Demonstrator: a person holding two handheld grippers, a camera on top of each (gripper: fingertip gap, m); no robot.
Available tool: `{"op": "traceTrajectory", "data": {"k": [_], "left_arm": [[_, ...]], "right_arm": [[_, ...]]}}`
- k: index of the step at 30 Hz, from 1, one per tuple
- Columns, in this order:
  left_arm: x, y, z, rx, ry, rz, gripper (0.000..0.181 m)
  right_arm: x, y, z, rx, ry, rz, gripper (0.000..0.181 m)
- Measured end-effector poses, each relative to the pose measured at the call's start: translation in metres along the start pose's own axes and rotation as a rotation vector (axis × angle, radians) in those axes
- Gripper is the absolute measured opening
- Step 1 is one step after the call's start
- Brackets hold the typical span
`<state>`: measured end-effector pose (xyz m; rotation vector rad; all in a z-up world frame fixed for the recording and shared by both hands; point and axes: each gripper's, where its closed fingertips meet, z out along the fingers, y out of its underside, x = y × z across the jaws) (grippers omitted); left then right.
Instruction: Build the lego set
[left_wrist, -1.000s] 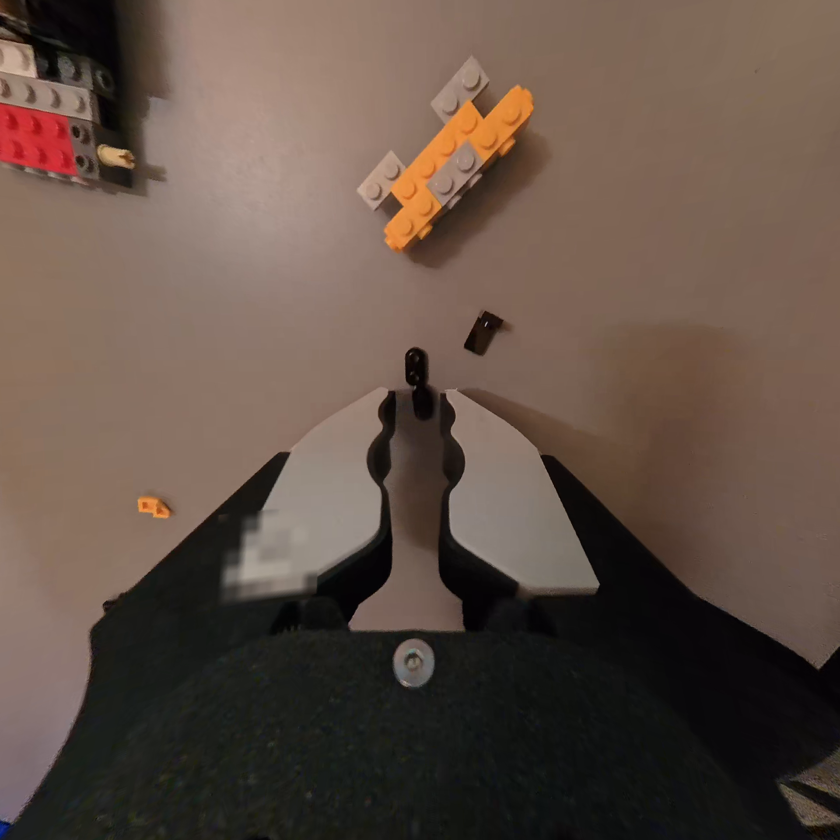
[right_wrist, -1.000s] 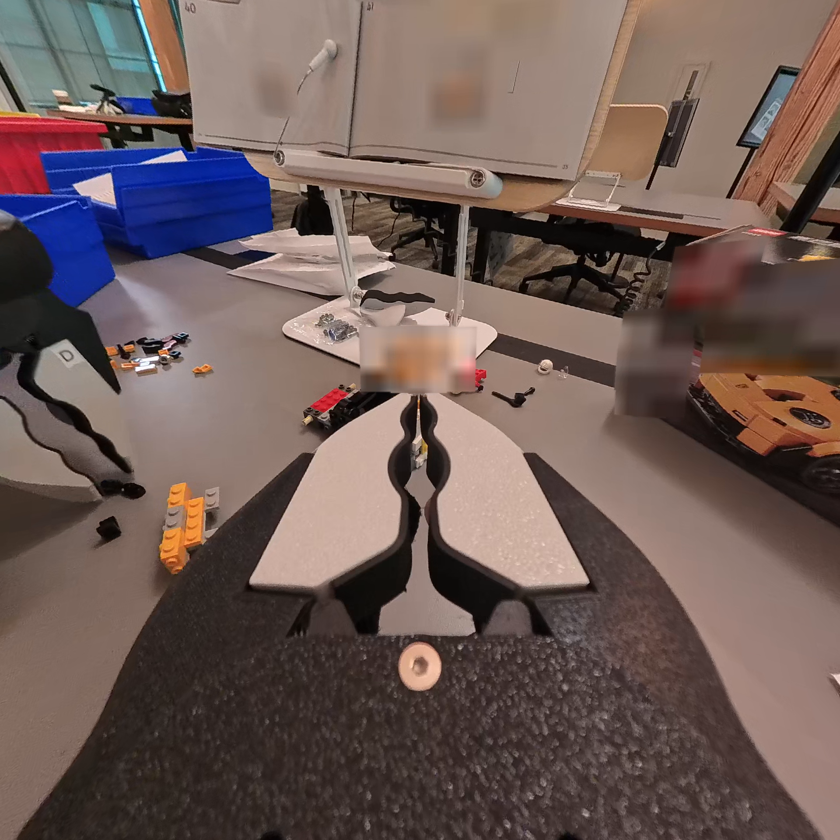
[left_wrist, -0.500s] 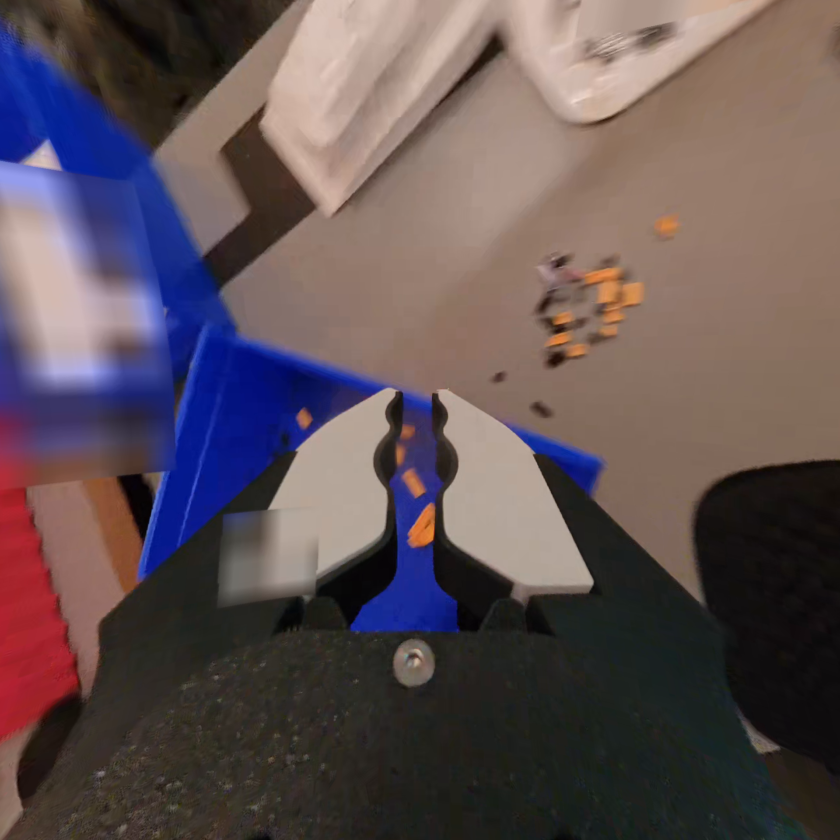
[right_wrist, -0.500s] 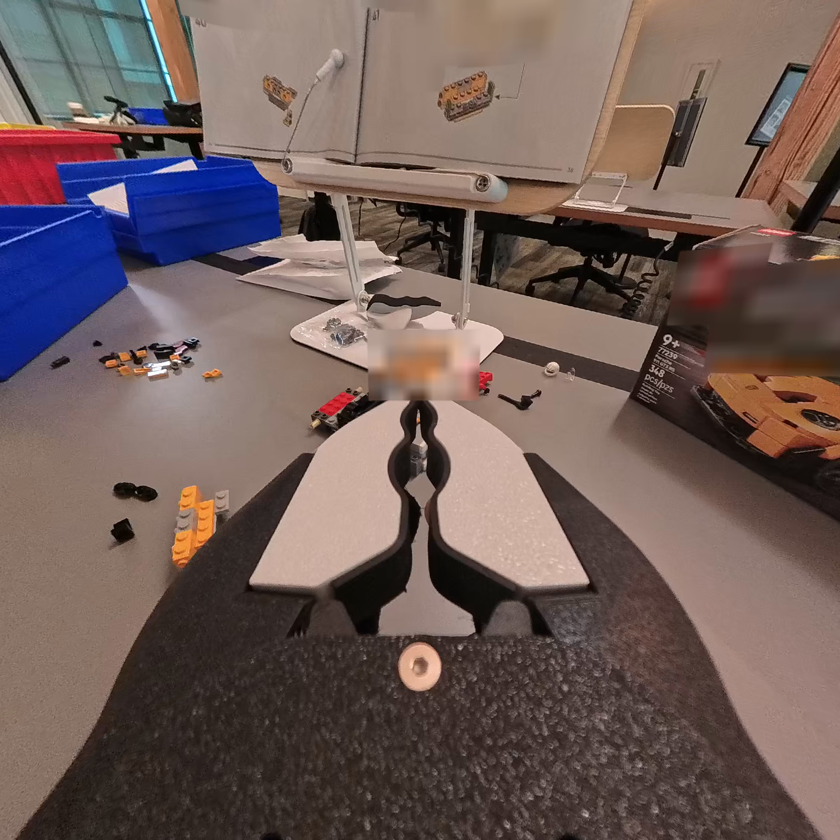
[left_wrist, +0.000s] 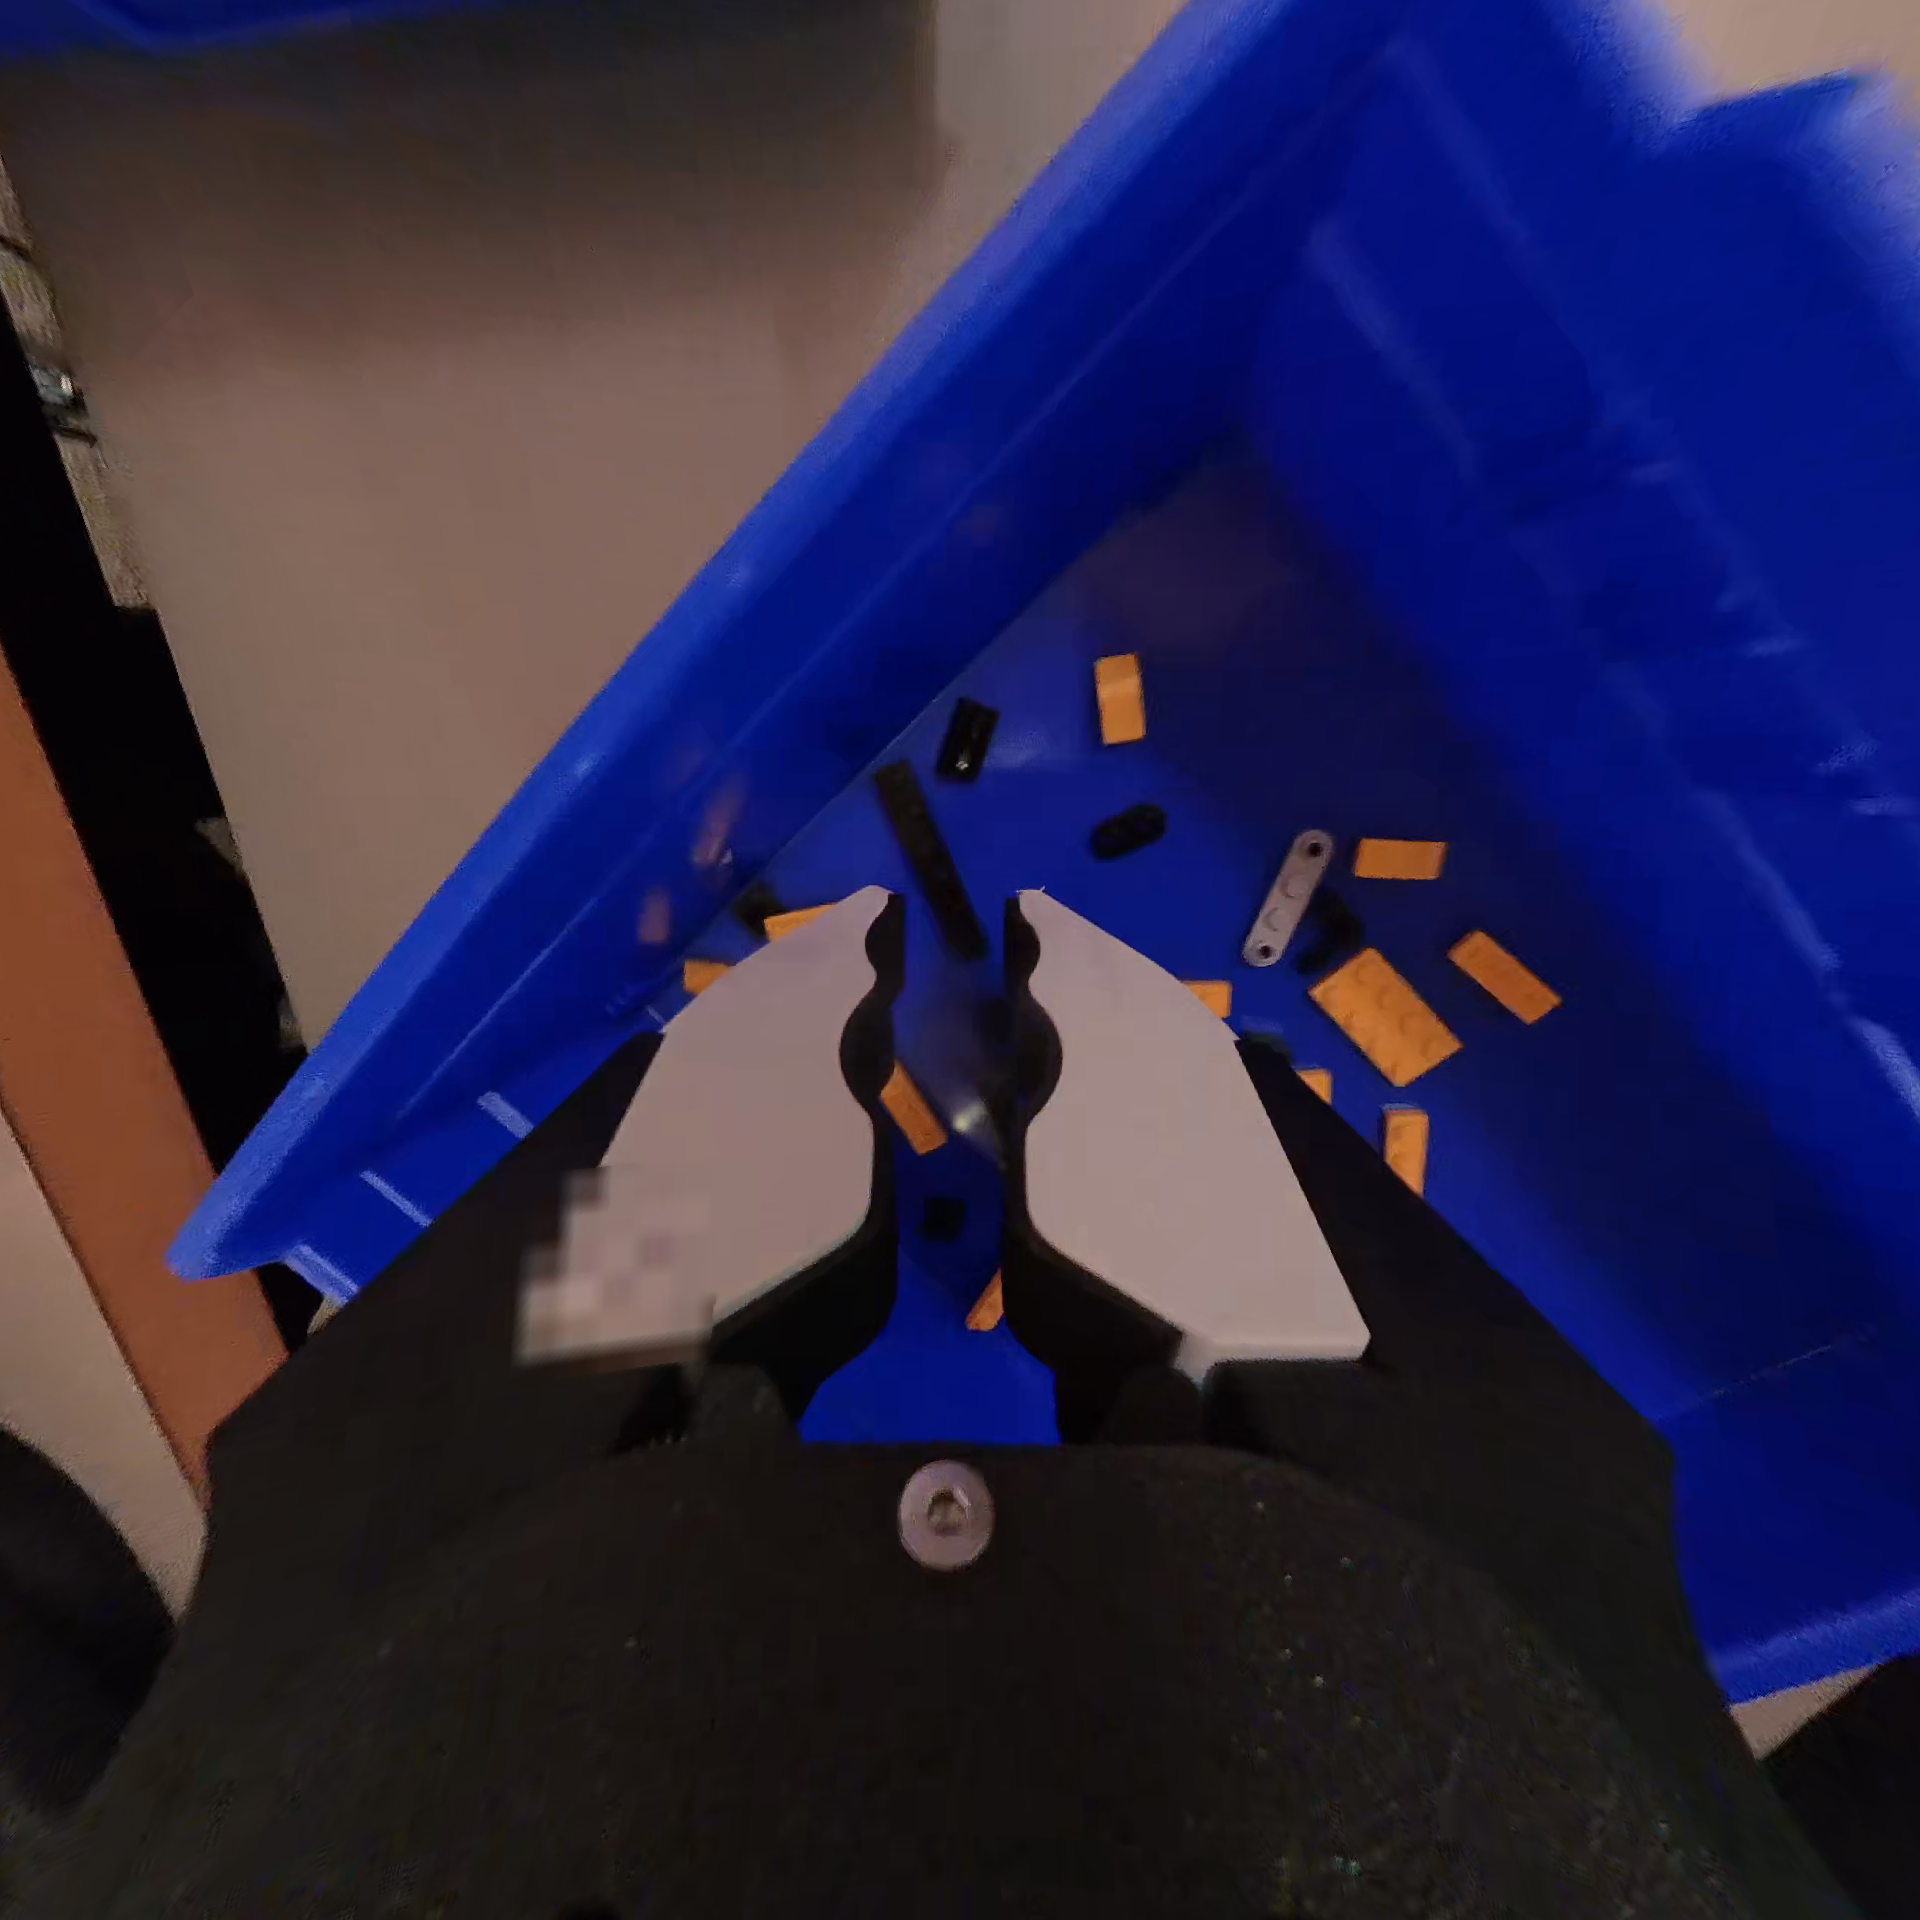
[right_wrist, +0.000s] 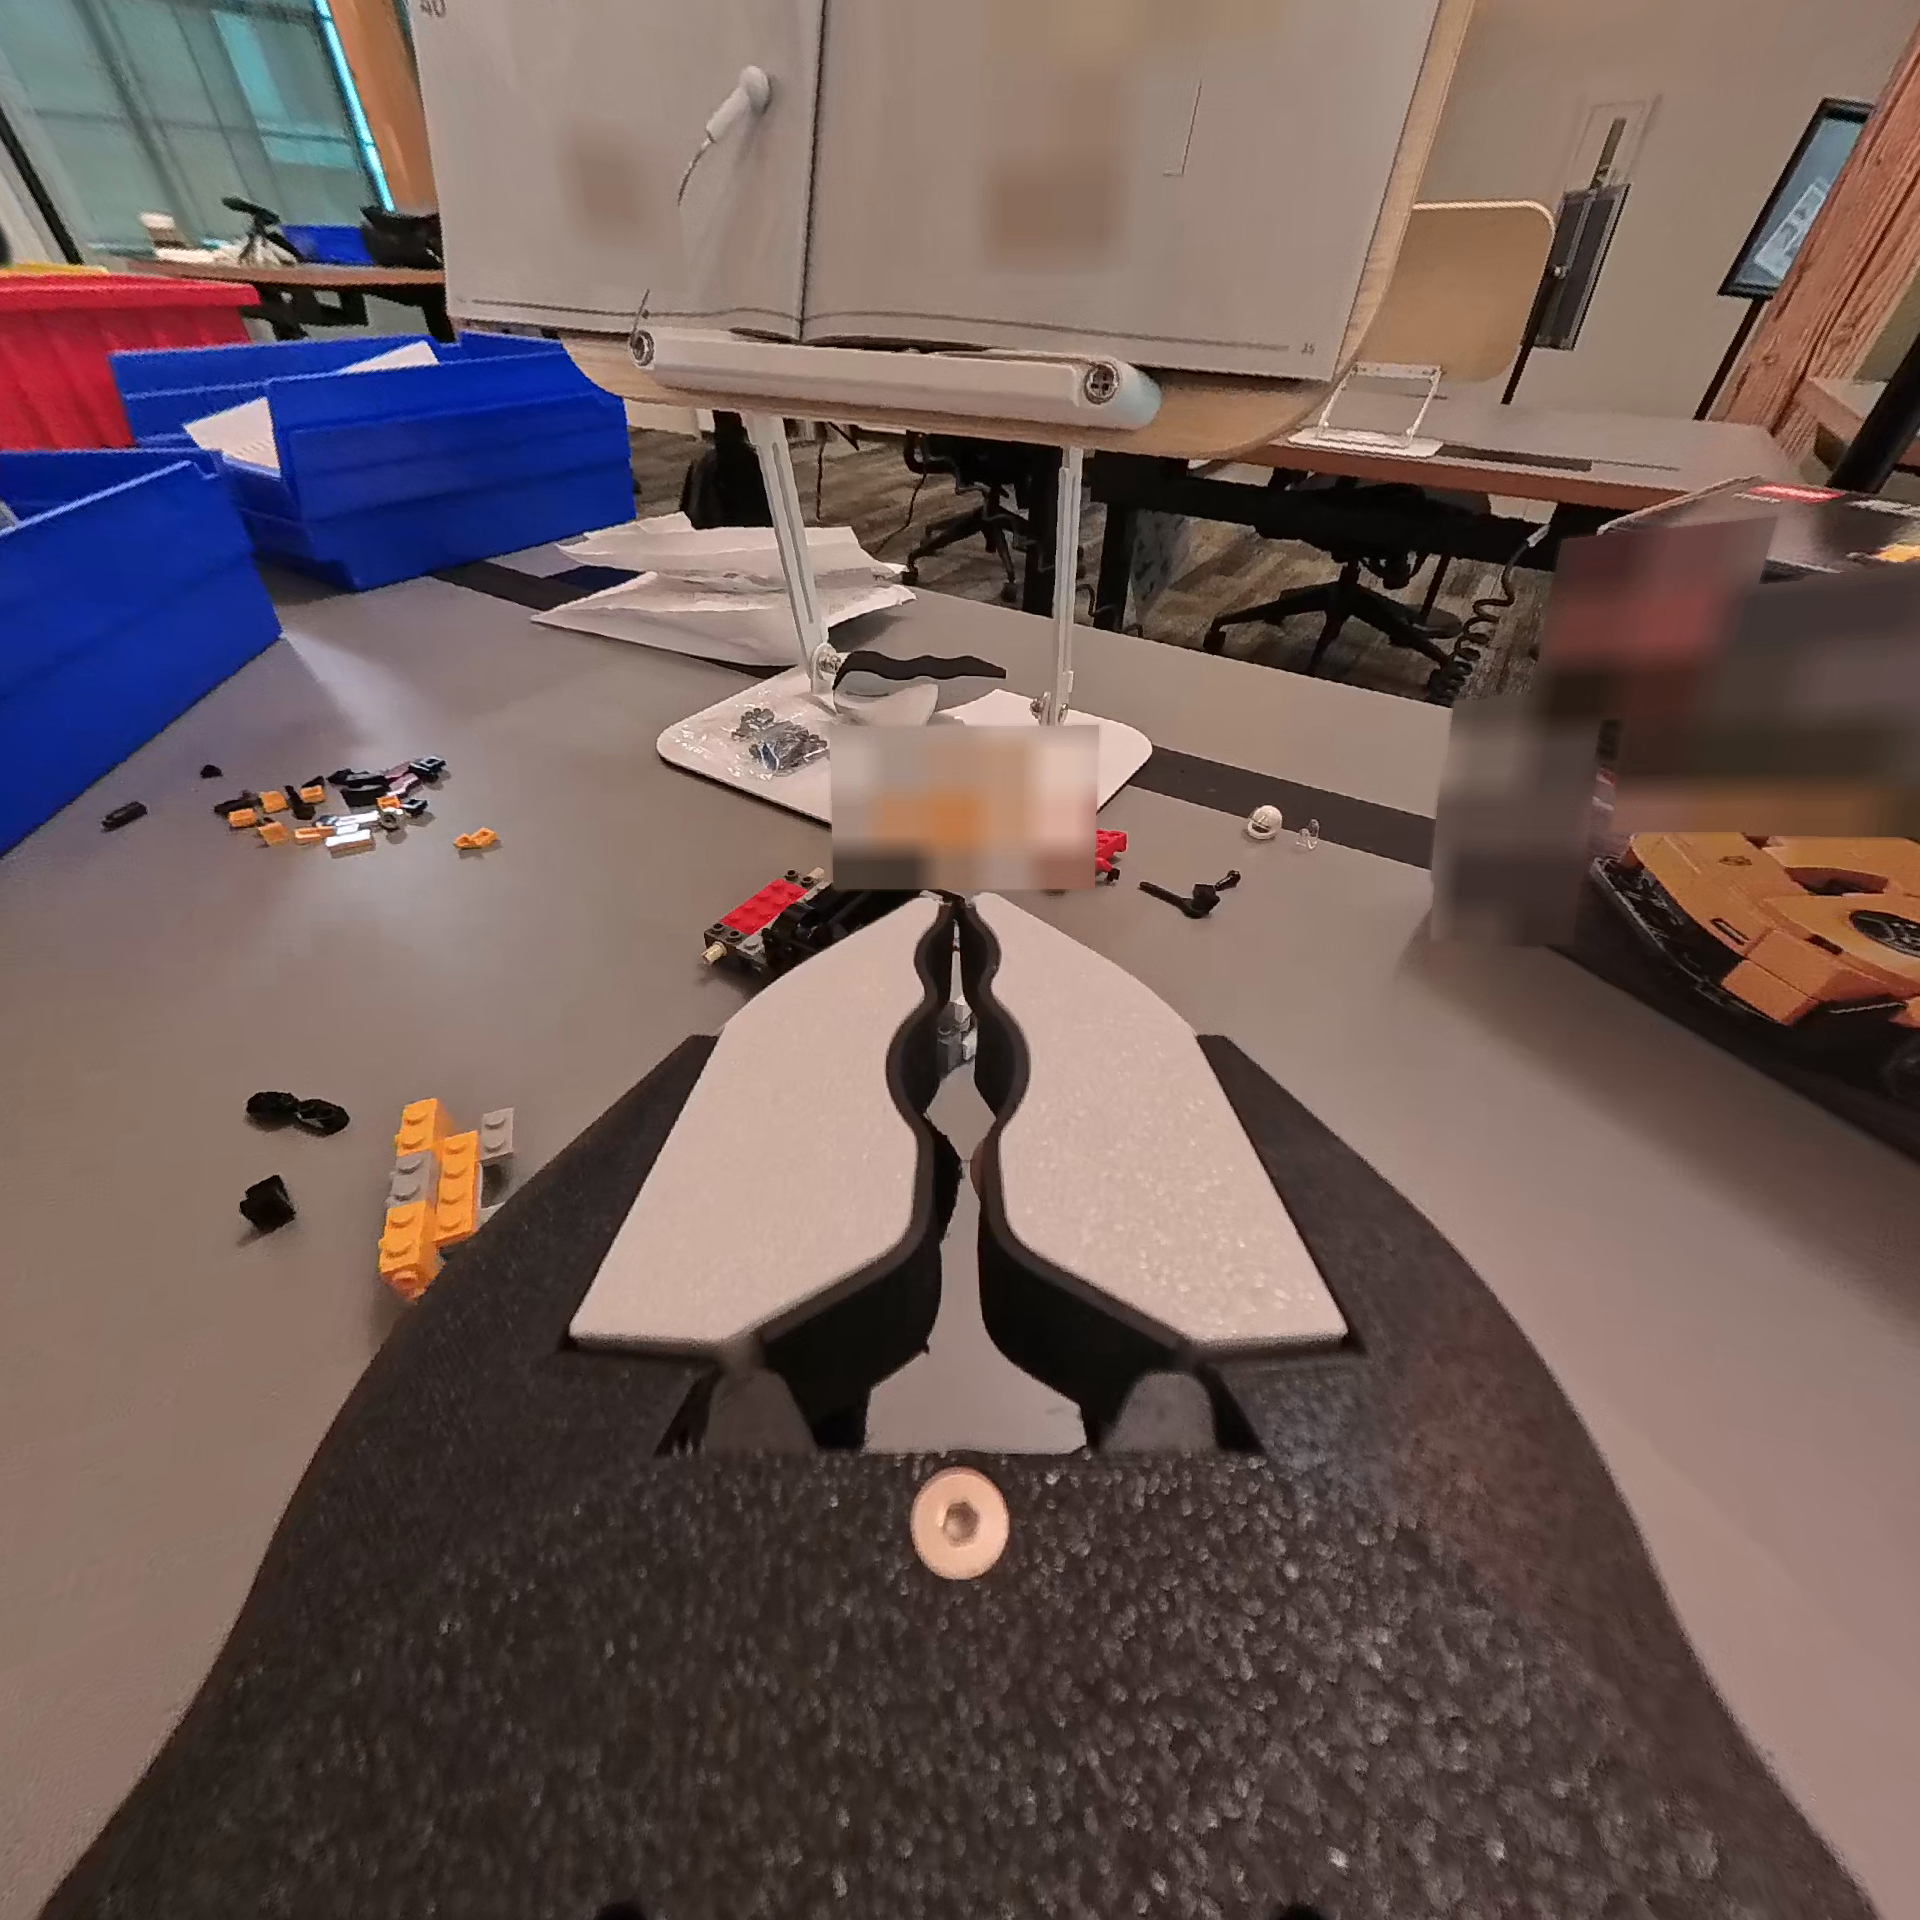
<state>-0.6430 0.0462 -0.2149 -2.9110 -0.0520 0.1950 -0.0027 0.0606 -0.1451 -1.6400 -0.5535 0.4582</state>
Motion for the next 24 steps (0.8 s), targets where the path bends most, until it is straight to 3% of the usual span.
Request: {"op": "traceTrajectory", "data": {"k": [7, 15, 18, 21, 24], "left_arm": [[-0.002, 0.031, 0.016, -0.202, 0.036, 0.023, 0.022], [0.01, 0.051, 0.027, -0.303, 0.096, 0.055, 0.018], [0.013, 0.048, 0.026, -0.278, 0.101, 0.086, 0.009], [0.036, 0.032, 0.01, -0.17, 0.258, 0.113, 0.009], [0.05, 0.016, -0.01, -0.065, 0.366, 0.141, 0.026]], "right_arm": [[0.001, 0.001, 0.0, -0.003, 0.0, 0.006, 0.0], [0.001, 0.002, 0.001, -0.009, -0.002, 0.005, 0.0], [0.001, 0.002, 0.001, -0.009, -0.003, 0.008, 0.0], [0.0, 0.002, 0.001, -0.01, -0.005, 0.009, 0.0], [0.0, 0.003, 0.001, -0.011, -0.006, 0.009, 0.0]]}}
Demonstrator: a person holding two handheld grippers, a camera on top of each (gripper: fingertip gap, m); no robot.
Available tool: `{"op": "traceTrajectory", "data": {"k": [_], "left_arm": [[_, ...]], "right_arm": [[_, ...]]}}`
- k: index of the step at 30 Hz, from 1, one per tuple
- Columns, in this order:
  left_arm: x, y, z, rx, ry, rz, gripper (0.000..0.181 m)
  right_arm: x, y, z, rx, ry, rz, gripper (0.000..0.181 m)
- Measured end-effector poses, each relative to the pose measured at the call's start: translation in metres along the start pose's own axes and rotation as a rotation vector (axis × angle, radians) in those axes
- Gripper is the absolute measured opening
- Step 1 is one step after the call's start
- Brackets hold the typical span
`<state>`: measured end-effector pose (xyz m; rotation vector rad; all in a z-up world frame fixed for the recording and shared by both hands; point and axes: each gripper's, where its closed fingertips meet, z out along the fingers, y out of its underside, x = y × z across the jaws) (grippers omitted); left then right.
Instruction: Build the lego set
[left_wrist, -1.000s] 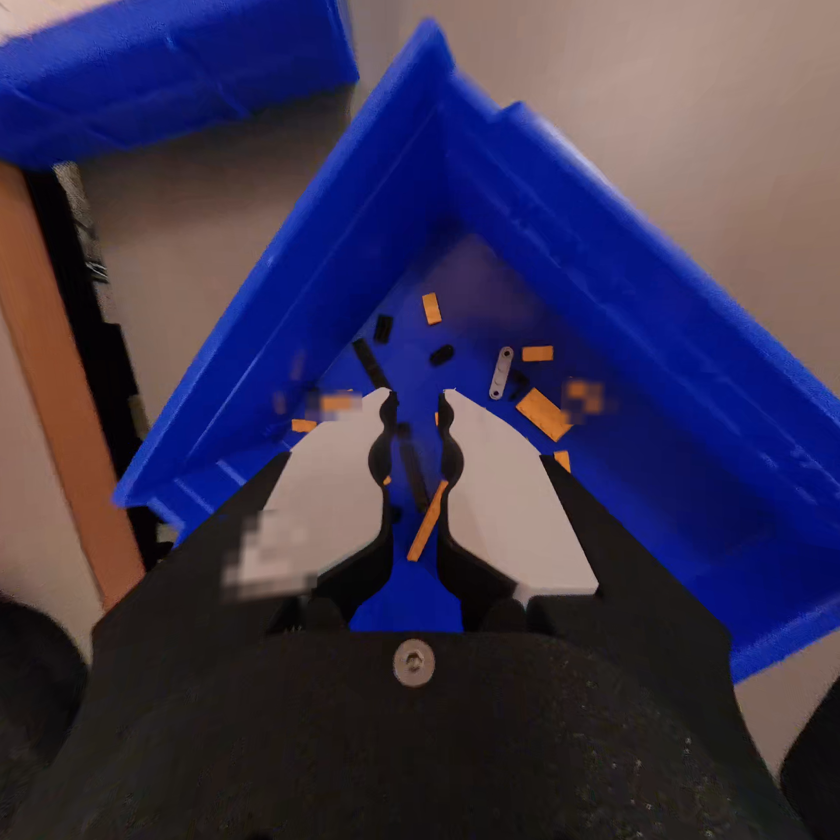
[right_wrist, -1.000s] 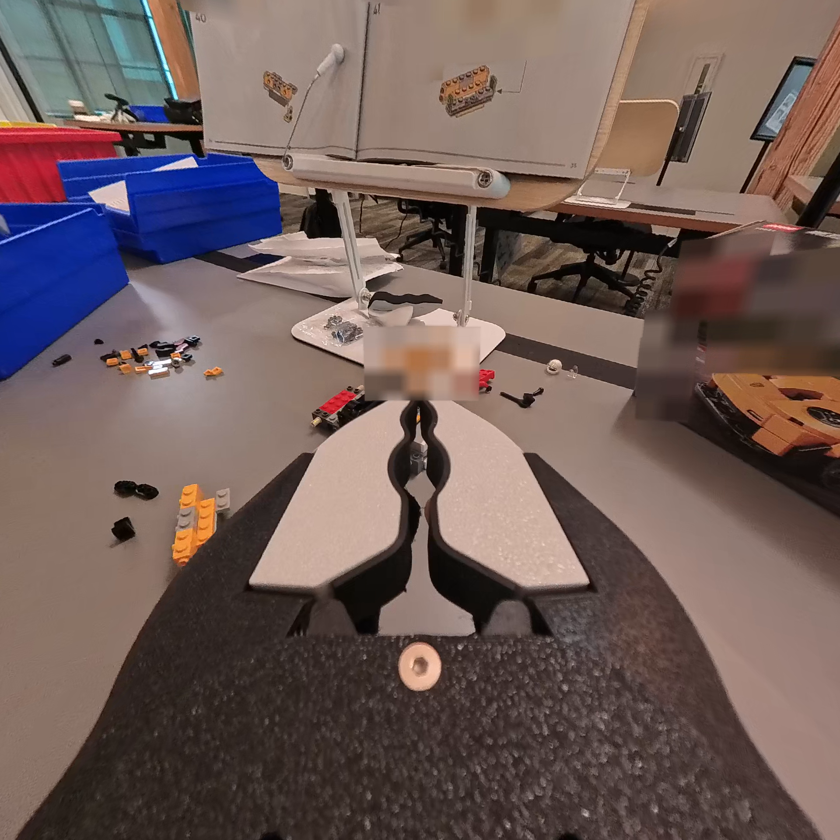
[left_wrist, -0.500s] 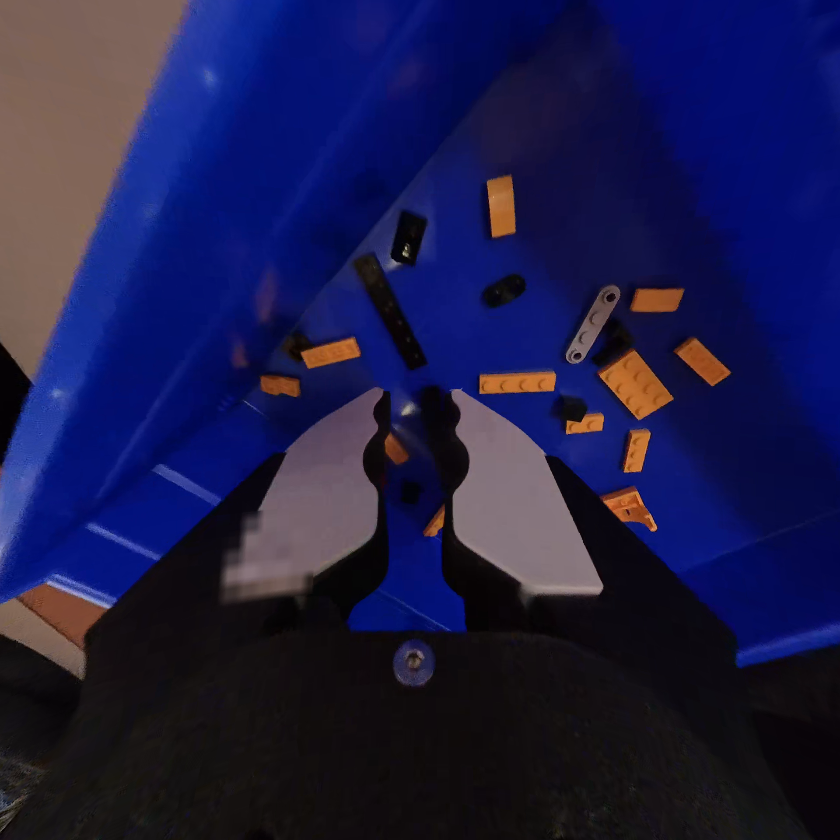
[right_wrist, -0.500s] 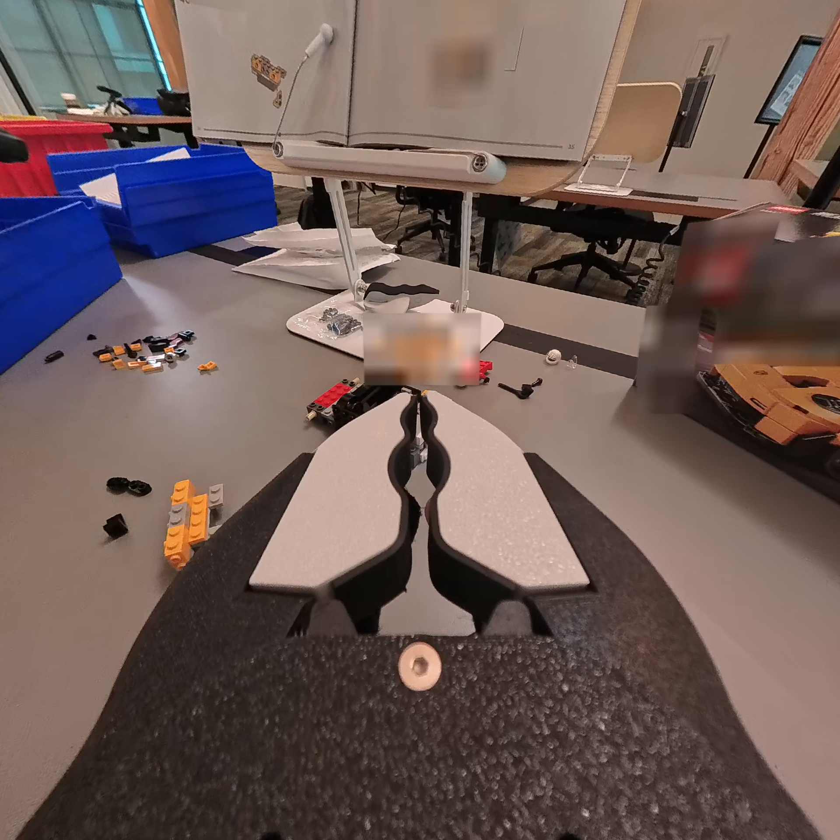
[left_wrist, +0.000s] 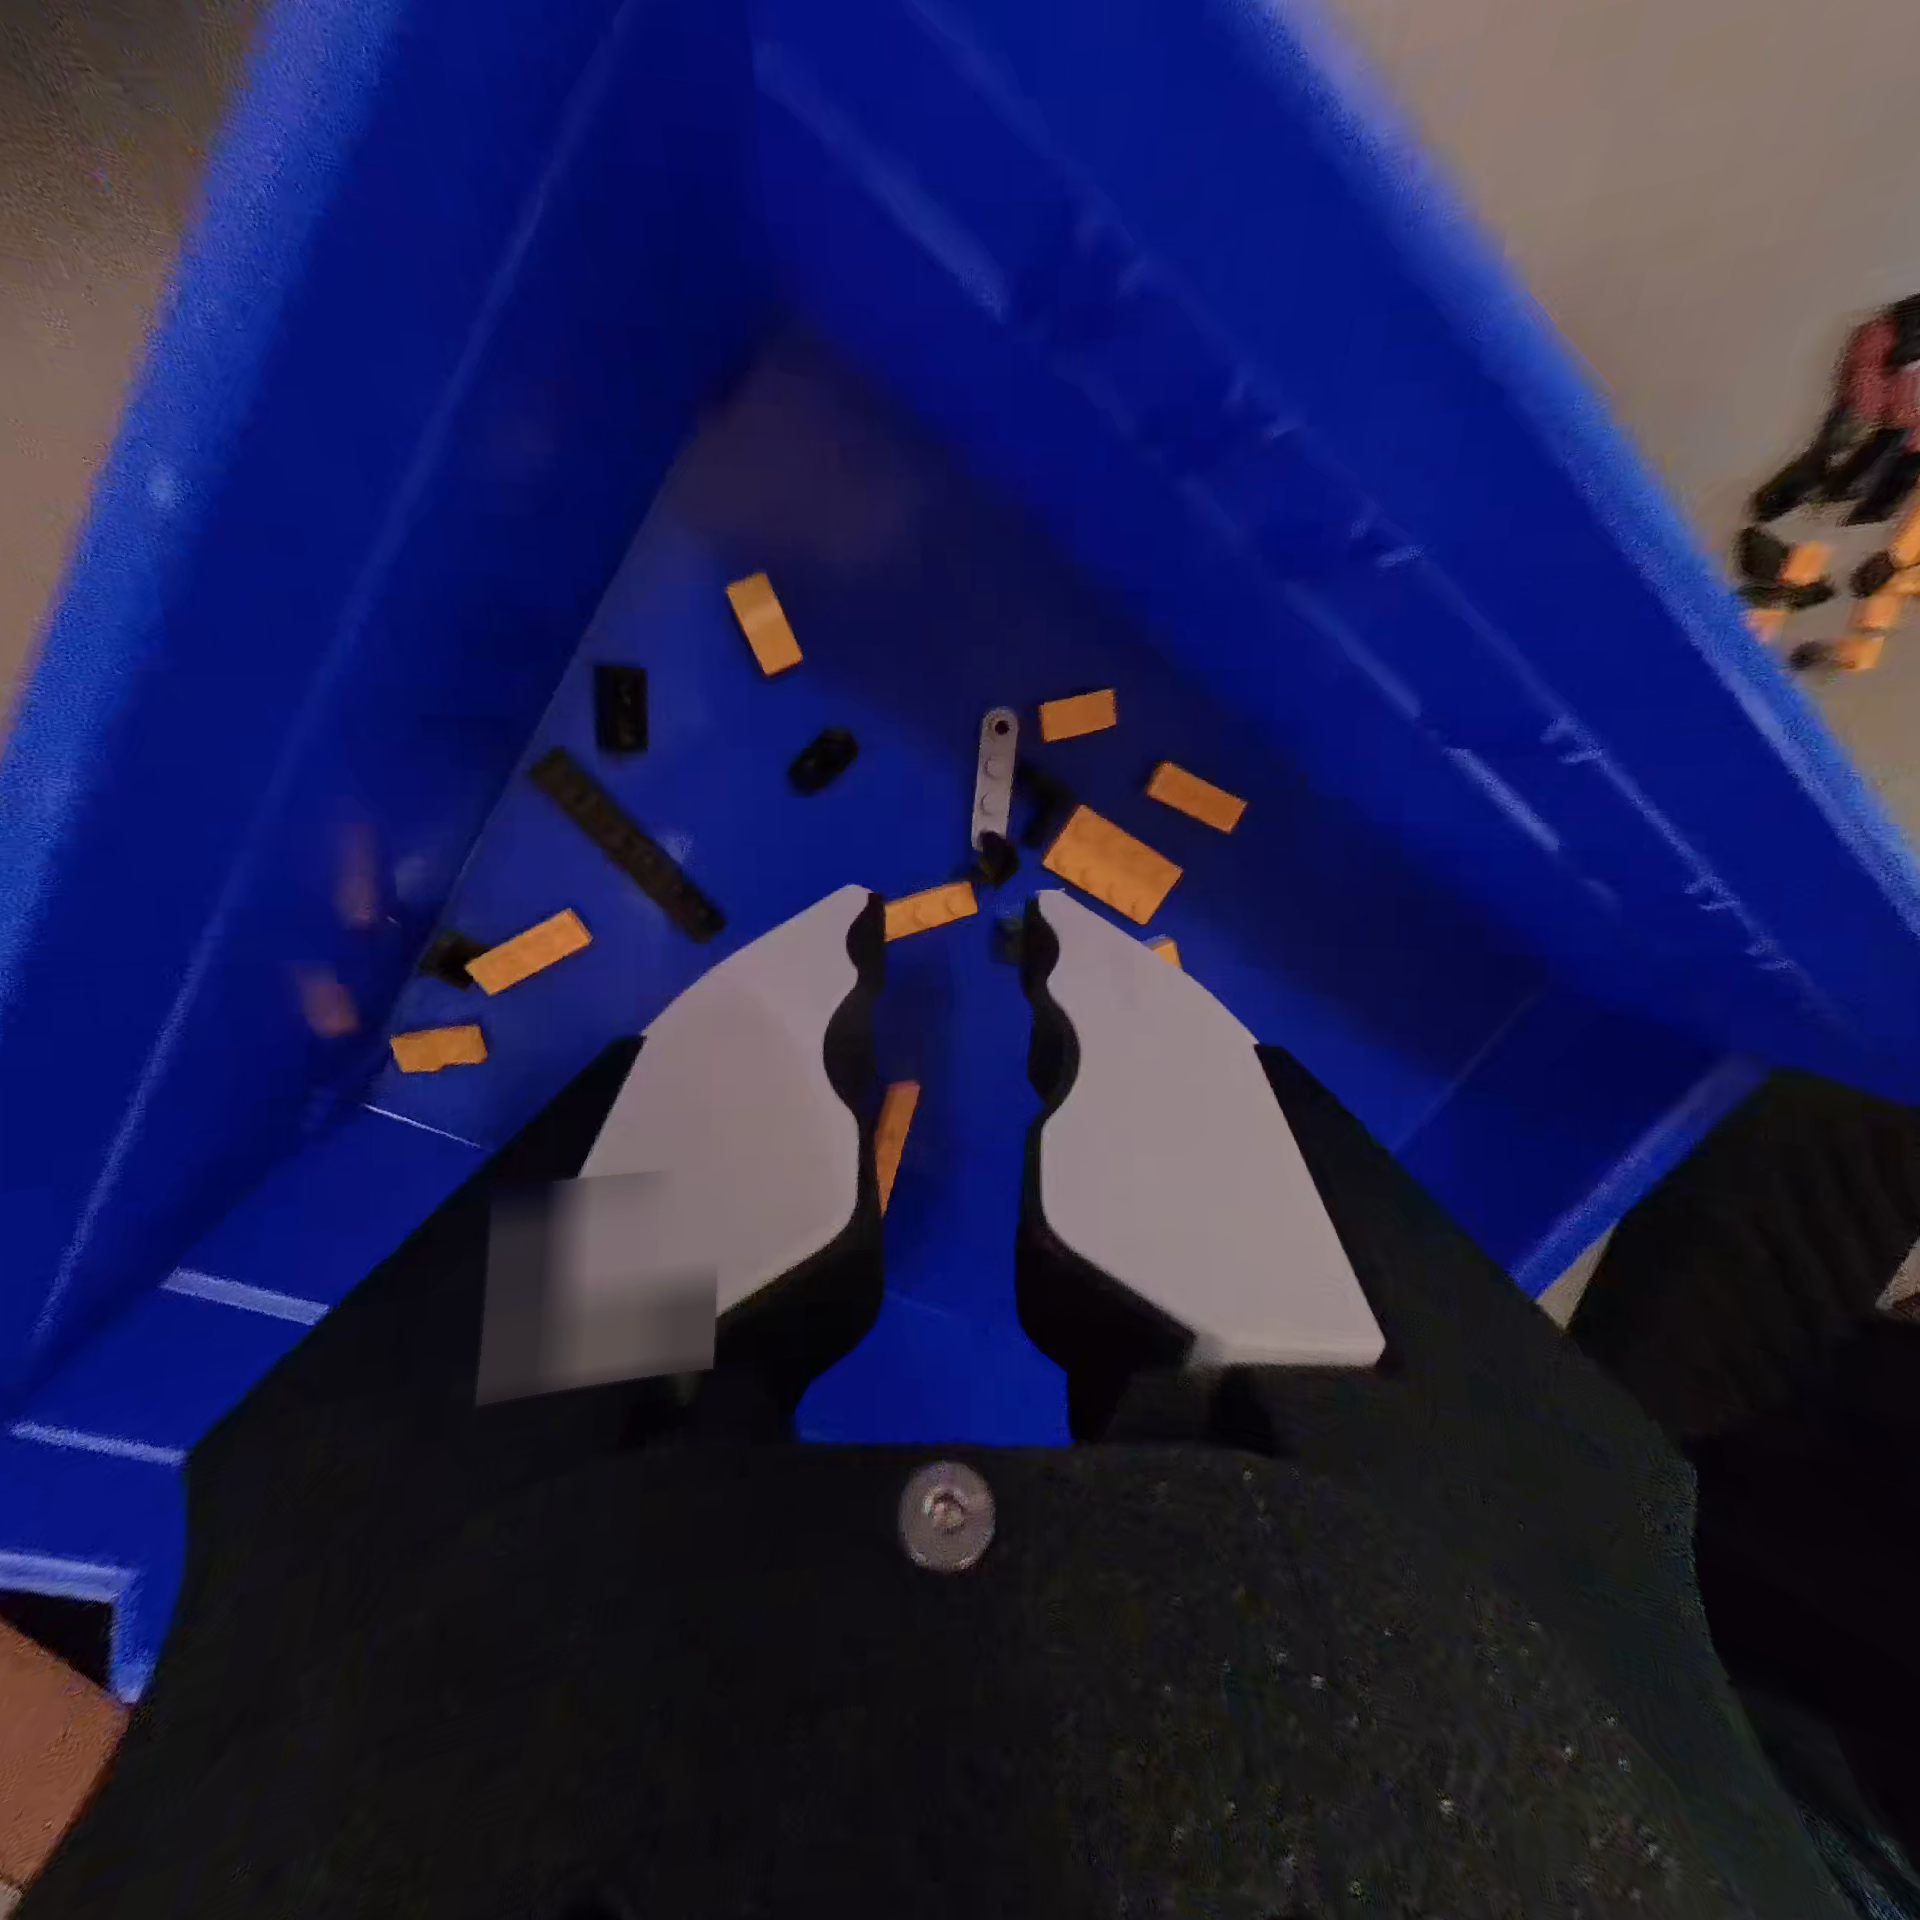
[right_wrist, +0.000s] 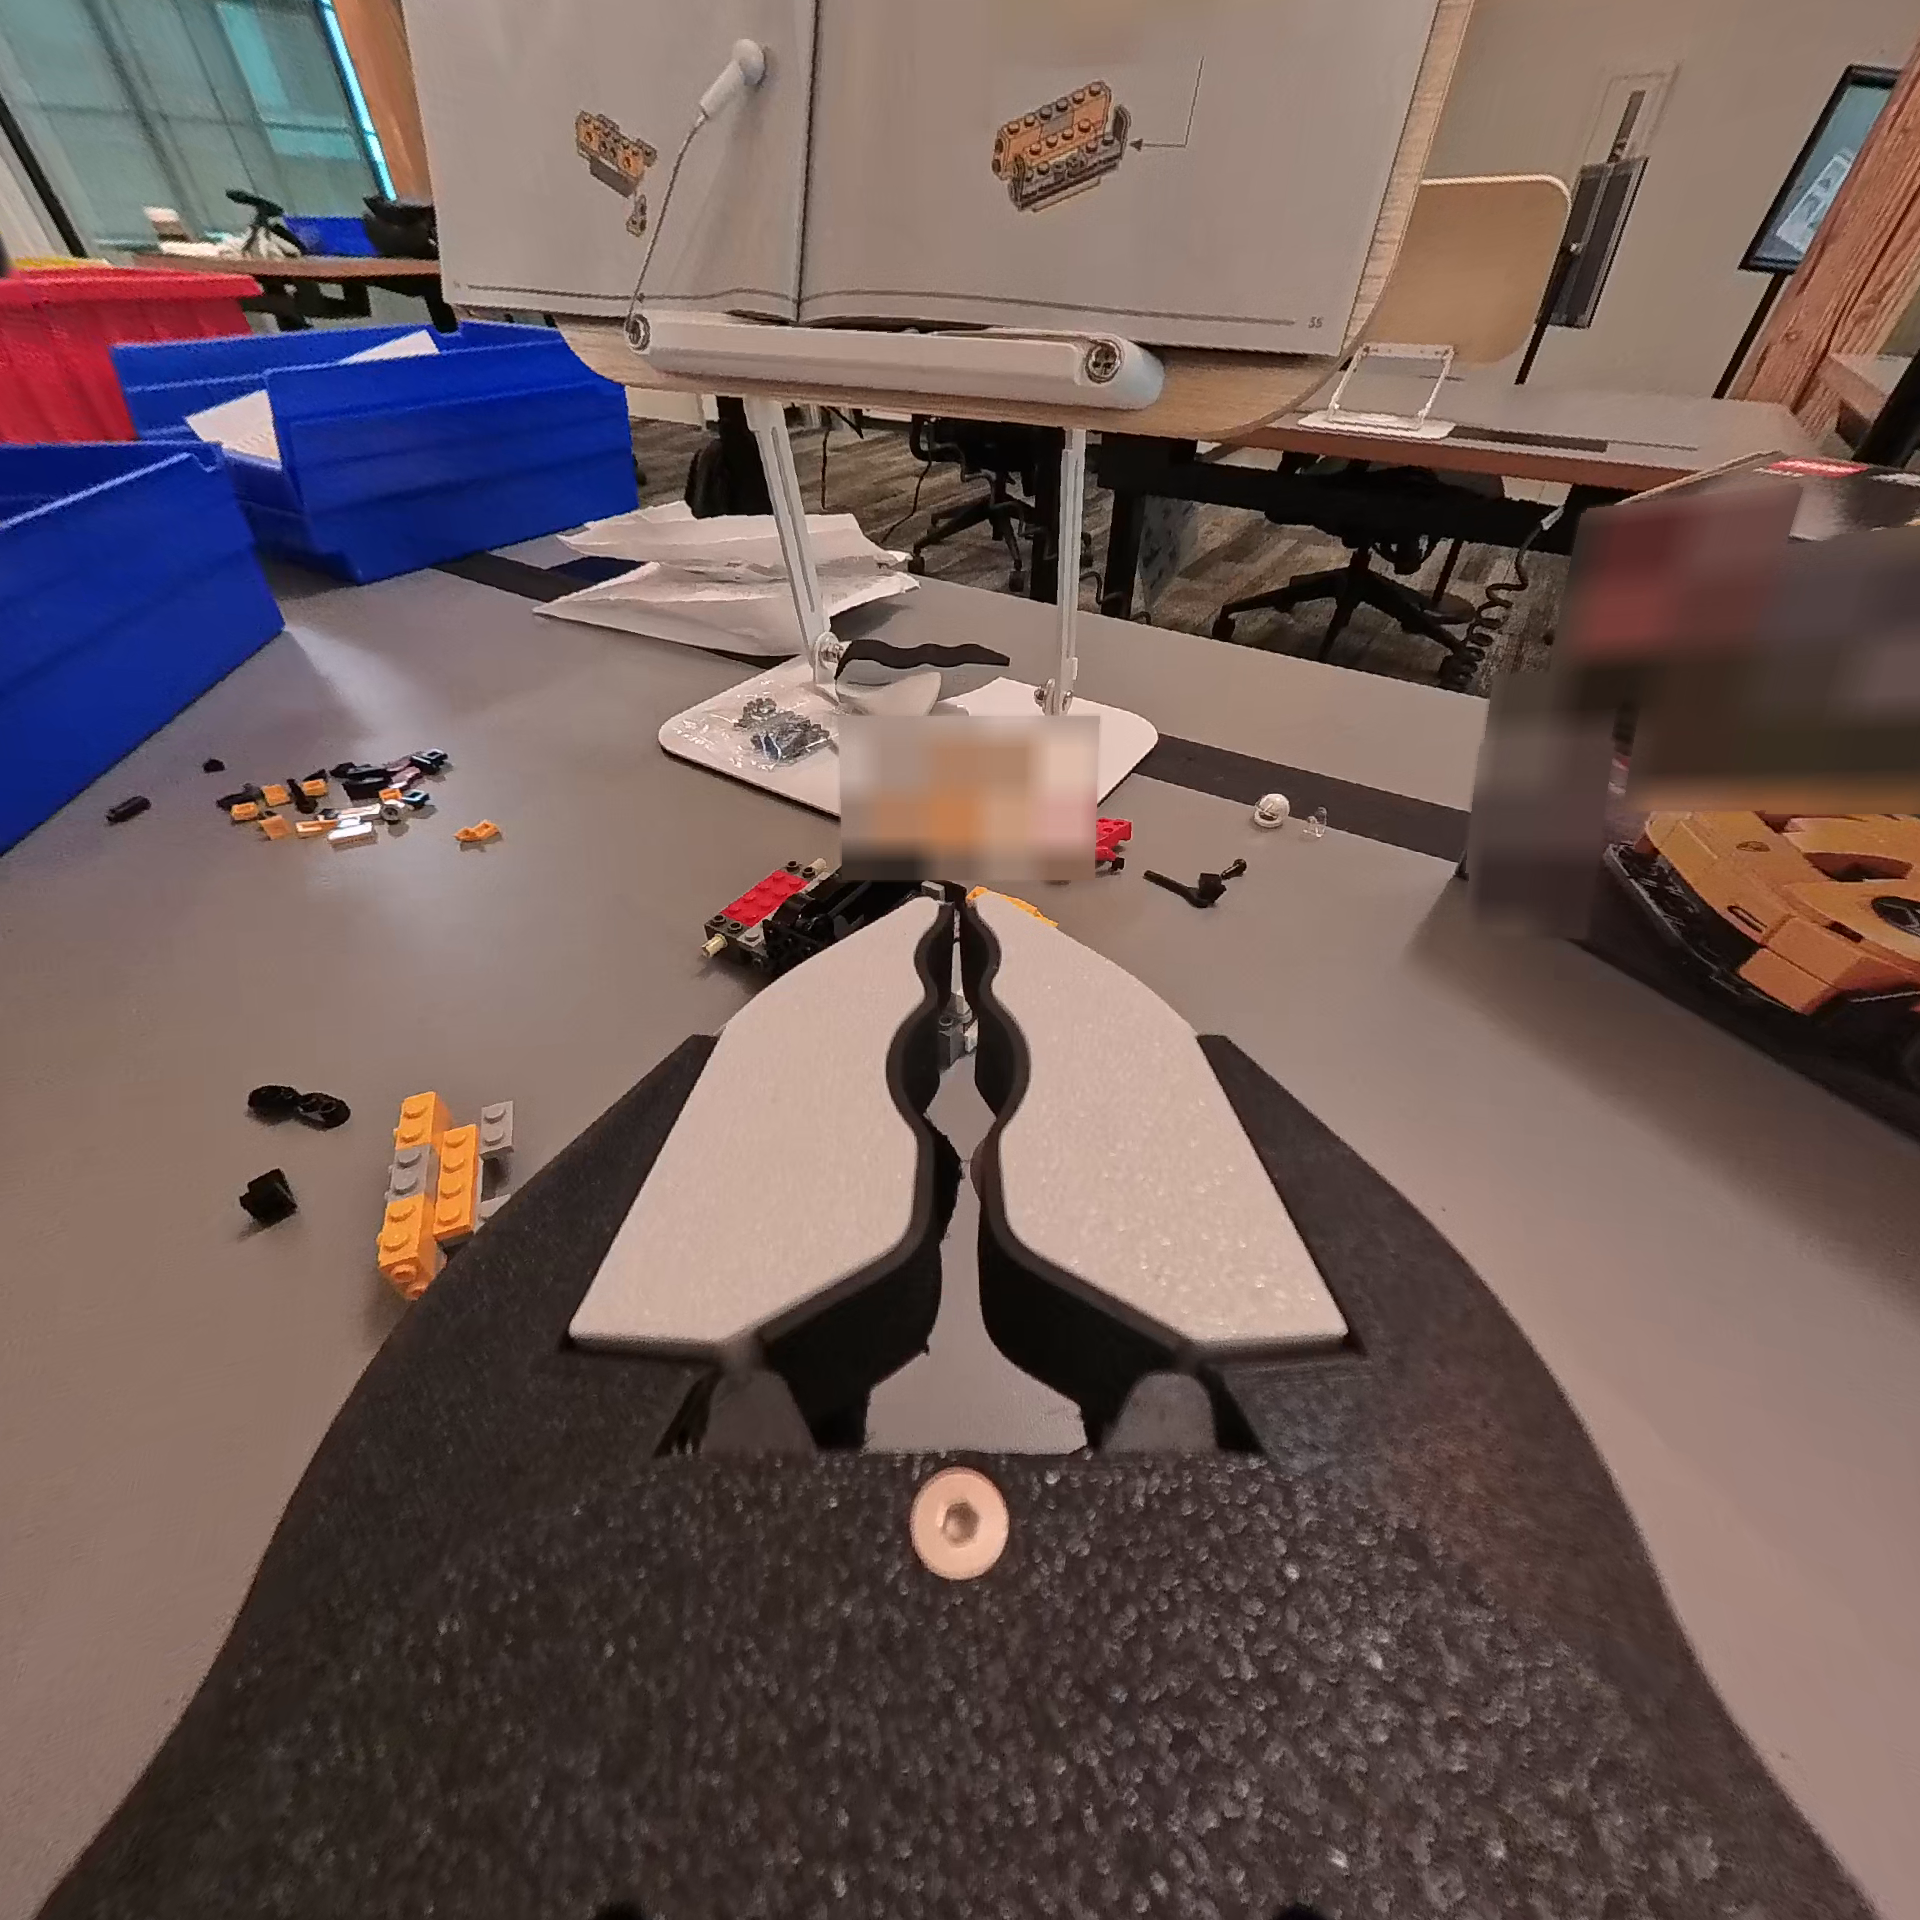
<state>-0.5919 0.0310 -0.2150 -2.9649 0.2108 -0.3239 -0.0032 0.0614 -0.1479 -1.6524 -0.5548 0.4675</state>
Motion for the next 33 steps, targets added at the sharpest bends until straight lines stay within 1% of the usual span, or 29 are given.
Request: {"op": "traceTrajectory", "data": {"k": [1, 5, 8, 11, 13, 16, 22, 23, 27, 31, 33], "left_arm": [[-0.001, -0.004, -0.005, 0.025, -0.003, 0.002, 0.026], [-0.026, -0.011, -0.019, 0.076, -0.121, -0.059, 0.025], [-0.046, -0.01, -0.021, 0.079, -0.219, -0.103, 0.024], [-0.06, -0.007, -0.017, 0.059, -0.308, -0.117, 0.024], [-0.058, -0.009, -0.01, 0.056, -0.29, -0.114, 0.023], [-0.045, -0.011, 0.004, 0.042, -0.232, -0.077, 0.023], [-0.026, -0.015, 0.026, 0.006, -0.164, -0.012, 0.025], [-0.022, -0.015, 0.029, 0.003, -0.145, 0.002, 0.027], [0.001, -0.013, 0.033, -0.021, -0.048, 0.07, 0.023], [0.011, -0.006, 0.039, -0.072, -0.033, 0.132, 0.024], [0.013, -0.006, 0.041, -0.074, -0.029, 0.142, 0.018]], "right_arm": [[0.0, 0.0, 0.0, 0.001, 0.0, -0.001, 0.0], [0.0, 0.0, 0.0, 0.001, 0.001, -0.001, 0.0], [0.0, 0.0, 0.0, -0.001, 0.001, -0.002, 0.0], [0.0, 0.001, 0.001, -0.005, -0.001, -0.001, 0.0], [0.0, 0.002, 0.001, -0.008, -0.002, -0.001, 0.0], [0.0, 0.003, 0.001, -0.009, -0.002, 0.001, 0.0], [0.0, 0.003, 0.002, -0.012, -0.002, 0.001, 0.0], [0.0, 0.003, 0.002, -0.012, -0.002, 0.001, 0.0], [0.0, 0.004, 0.002, -0.012, -0.002, 0.002, 0.0], [0.0, 0.004, 0.002, -0.013, -0.004, 0.0, 0.0], [0.0, 0.004, 0.002, -0.012, -0.003, -0.001, 0.0]]}}
